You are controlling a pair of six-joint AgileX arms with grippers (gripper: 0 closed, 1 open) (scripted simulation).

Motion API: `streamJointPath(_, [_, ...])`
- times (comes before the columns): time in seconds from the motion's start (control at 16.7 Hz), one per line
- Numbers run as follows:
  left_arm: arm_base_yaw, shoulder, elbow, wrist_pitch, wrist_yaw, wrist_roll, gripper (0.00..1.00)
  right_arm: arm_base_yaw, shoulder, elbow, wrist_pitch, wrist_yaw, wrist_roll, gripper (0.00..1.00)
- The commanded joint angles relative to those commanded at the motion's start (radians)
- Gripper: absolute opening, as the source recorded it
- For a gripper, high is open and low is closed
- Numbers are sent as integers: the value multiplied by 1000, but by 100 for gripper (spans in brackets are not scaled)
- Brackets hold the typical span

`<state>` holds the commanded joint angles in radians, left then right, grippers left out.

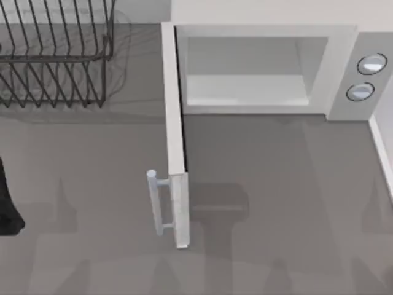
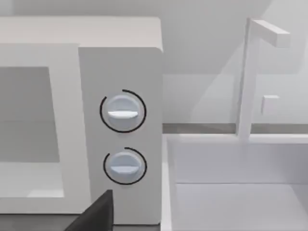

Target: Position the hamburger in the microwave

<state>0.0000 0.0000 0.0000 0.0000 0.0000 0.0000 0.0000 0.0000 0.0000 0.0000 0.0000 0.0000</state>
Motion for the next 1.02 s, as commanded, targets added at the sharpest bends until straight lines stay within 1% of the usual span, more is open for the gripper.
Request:
streamJointPath(0.24, [0,0,0,0,0,0,100,3,34,27,-33,1,-14,100])
streamJointPath(0.42, [0,0,0,0,0,0,100,14,163,114,-147,2,-61,100])
streamJointPath(1.02, [0,0,0,0,0,0,100,73,978,529,-746,-3,-288,100])
